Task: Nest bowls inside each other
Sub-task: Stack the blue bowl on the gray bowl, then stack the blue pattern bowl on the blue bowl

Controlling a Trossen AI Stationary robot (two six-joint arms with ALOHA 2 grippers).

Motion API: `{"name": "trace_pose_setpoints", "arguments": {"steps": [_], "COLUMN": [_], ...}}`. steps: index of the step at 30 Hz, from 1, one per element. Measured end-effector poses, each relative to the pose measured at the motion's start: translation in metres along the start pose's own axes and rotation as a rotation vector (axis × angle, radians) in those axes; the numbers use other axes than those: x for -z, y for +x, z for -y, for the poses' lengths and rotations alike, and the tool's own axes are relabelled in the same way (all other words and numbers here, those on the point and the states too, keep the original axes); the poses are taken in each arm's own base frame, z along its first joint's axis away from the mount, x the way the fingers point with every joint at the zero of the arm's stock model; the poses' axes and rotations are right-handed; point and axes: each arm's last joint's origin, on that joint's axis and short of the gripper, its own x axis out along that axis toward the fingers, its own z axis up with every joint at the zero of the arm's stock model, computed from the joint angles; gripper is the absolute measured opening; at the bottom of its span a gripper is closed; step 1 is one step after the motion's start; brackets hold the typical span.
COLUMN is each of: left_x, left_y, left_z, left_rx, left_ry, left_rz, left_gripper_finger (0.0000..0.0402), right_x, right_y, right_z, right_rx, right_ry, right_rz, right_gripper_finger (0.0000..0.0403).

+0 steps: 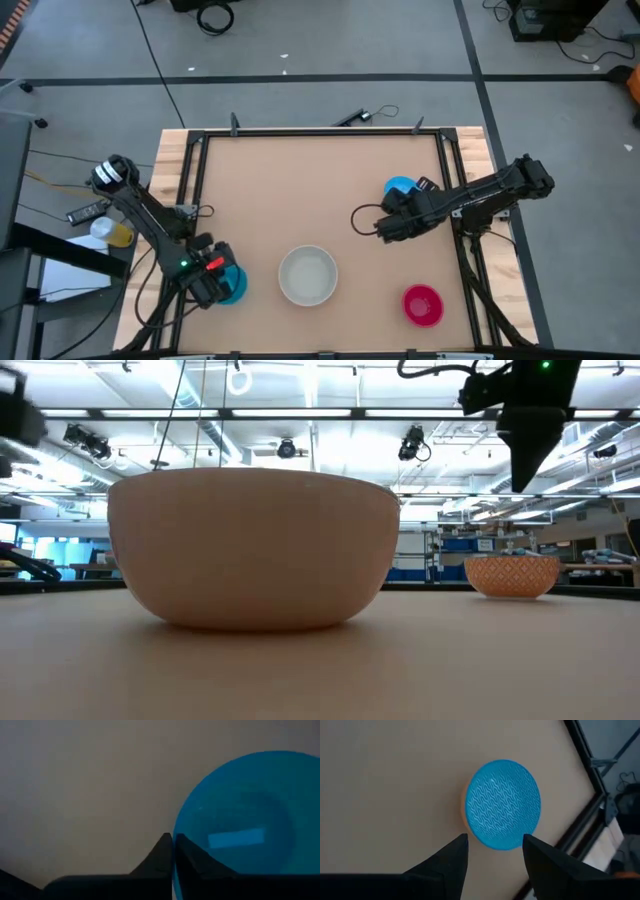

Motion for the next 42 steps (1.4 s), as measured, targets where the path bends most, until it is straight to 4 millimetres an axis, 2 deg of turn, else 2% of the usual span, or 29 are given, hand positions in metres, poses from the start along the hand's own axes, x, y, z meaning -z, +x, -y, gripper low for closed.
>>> {"name": "trace_pose_setpoints", "arguments": {"steps": [7, 11, 16, 20, 23, 27, 29, 32, 36, 39, 42], "left_x": [-0.041, -0.065, -0.094, -0.118, -0.143, -0.173, -0.183, -0.190, -0.192, -0.194, -0.197], "left_y": [-0.043, -0.066, -0.079, -0.078, -0.075, -0.063, -0.051, -0.029, -0.006, 0.003, 0.004], "left_z": [0.007, 0.007, 0.009, 0.012, 0.016, 0.022, 0.024, 0.030, 0.035, 0.035, 0.032], "left_rx": [-0.033, -0.047, -0.007, 0.042, 0.100, 0.189, 0.212, 0.230, 0.199, 0.187, 0.181], "left_ry": [0.127, 0.195, 0.263, 0.325, 0.346, 0.390, 0.414, 0.434, 0.437, 0.431, 0.420], "left_rz": [0.142, 0.215, 0.325, 0.427, 0.524, 0.601, 0.584, 0.516, 0.436, 0.415, 0.417], "left_gripper_finger": [0.0005, 0.0004, 0.0003, 0.0003, 0.0003, 0.0003, 0.0004, 0.0016, 0.0055, 0.0090, 0.0123], "right_x": [0.005, 0.006, 0.007, 0.009, 0.010, 0.008, 0.007, 0.008, 0.014, 0.020, 0.027], "right_y": [0.000, 0.000, -0.001, -0.002, -0.003, -0.003, -0.003, -0.003, 0.004, 0.021, 0.039], "right_z": [0.010, 0.010, 0.009, 0.007, 0.006, 0.003, 0.004, 0.008, 0.012, 0.017, 0.018], "right_rx": [0.088, 0.080, 0.072, 0.051, 0.047, 0.037, 0.058, 0.144, 0.175, 0.202, 0.154], "right_ry": [-0.029, -0.024, -0.027, -0.025, 0.004, 0.016, 0.010, 0.067, 0.062, 0.065, 0.058], "right_rz": [-0.054, -0.062, -0.072, -0.087, -0.084, -0.047, -0.027, 0.070, 0.129, 0.075, 0.018], "right_gripper_finger": [0.0195, 0.0195, 0.0195, 0.0195, 0.0195, 0.0195, 0.0195, 0.0195, 0.0195, 0.0195, 0.0195]}}
